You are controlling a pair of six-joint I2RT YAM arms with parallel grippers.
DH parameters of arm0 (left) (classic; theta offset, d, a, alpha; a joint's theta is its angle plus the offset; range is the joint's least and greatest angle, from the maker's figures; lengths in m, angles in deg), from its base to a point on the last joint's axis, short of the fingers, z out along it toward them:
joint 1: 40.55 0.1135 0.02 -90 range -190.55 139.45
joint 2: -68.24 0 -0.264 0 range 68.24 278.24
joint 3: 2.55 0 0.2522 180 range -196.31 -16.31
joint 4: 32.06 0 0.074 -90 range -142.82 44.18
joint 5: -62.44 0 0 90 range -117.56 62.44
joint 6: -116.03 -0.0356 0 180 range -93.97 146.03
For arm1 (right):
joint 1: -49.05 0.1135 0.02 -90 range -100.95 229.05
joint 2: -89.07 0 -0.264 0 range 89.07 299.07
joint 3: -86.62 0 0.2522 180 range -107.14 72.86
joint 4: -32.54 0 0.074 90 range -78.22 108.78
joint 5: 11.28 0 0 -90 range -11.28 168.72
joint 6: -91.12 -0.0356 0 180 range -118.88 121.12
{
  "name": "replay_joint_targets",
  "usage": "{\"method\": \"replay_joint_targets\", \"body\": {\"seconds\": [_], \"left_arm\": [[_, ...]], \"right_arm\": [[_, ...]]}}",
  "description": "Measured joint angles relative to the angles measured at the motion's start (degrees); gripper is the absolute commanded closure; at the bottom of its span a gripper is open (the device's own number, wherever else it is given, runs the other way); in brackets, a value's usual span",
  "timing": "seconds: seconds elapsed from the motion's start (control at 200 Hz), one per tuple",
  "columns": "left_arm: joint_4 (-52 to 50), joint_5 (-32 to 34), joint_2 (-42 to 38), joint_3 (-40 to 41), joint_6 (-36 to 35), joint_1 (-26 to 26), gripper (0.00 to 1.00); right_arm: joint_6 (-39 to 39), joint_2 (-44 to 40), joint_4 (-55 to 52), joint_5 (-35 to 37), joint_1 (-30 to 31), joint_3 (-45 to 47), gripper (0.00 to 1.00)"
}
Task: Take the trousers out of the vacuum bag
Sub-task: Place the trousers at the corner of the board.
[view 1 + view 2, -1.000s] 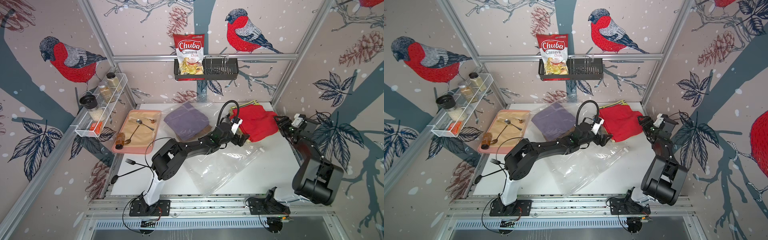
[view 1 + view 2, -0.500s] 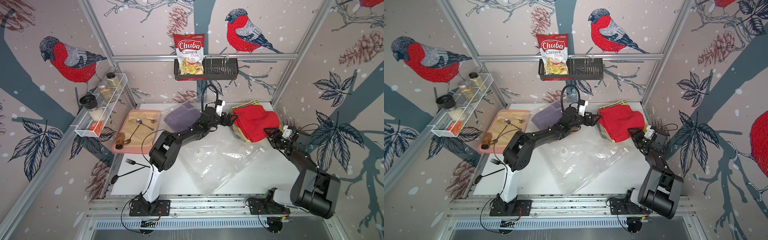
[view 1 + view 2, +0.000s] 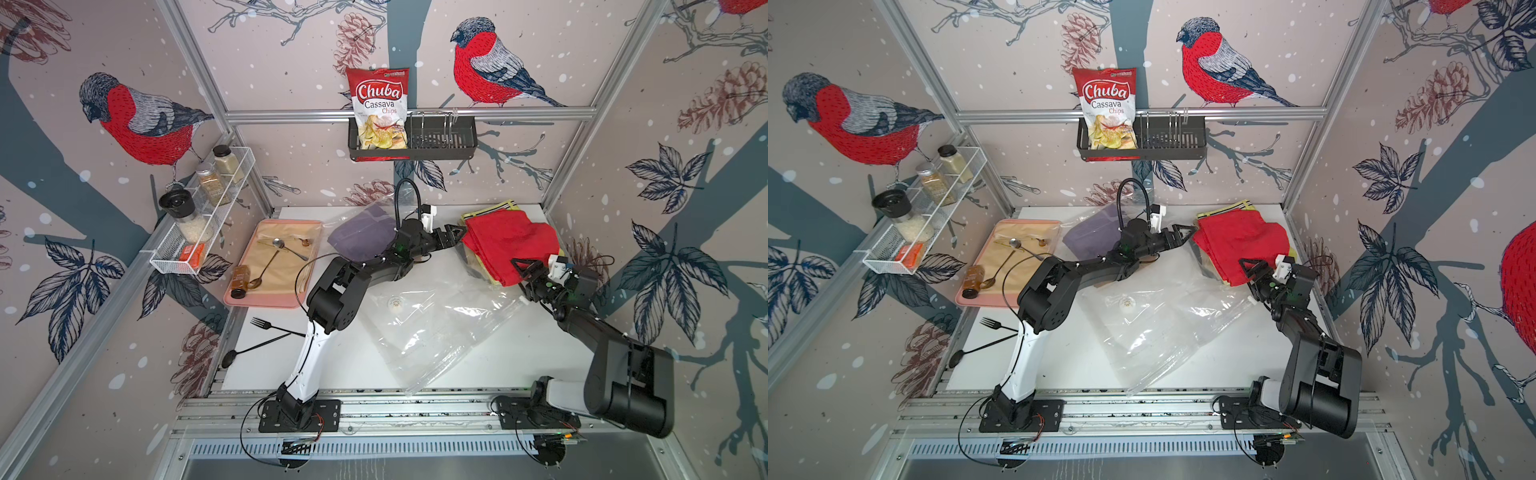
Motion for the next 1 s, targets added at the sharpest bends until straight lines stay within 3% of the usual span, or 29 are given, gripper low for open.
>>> {"method": "replay_joint_targets", "body": {"seconds": [0.115, 0.355, 0.635, 0.805, 1.0], "left_arm": [[2.5, -0.4, 0.0, 0.8, 3.0, 0.1, 0.02], [5.2, -0.5, 0.4, 1.9, 6.5, 0.0, 0.02], [7.4, -2.9, 3.6, 1.4, 11.3, -1.2, 0.02], [10.2, -4.4, 6.3, -0.5, 16.5, -1.4, 0.02], [2.7, -3.5, 5.3, -7.4, 8.4, -1.2, 0.04]], "right_arm": [[-2.8, 0.6, 3.5, 0.0, -1.6, 1.2, 0.58], [1.0, -2.1, -0.9, 0.2, -5.6, -2.0, 0.88], [8.9, -2.1, -8.7, 1.4, -6.6, -4.7, 1.0], [10.9, -1.2, -8.8, 1.7, -6.7, -3.8, 1.0], [11.2, -0.7, -8.6, 1.7, -6.7, -3.2, 1.0]]}}
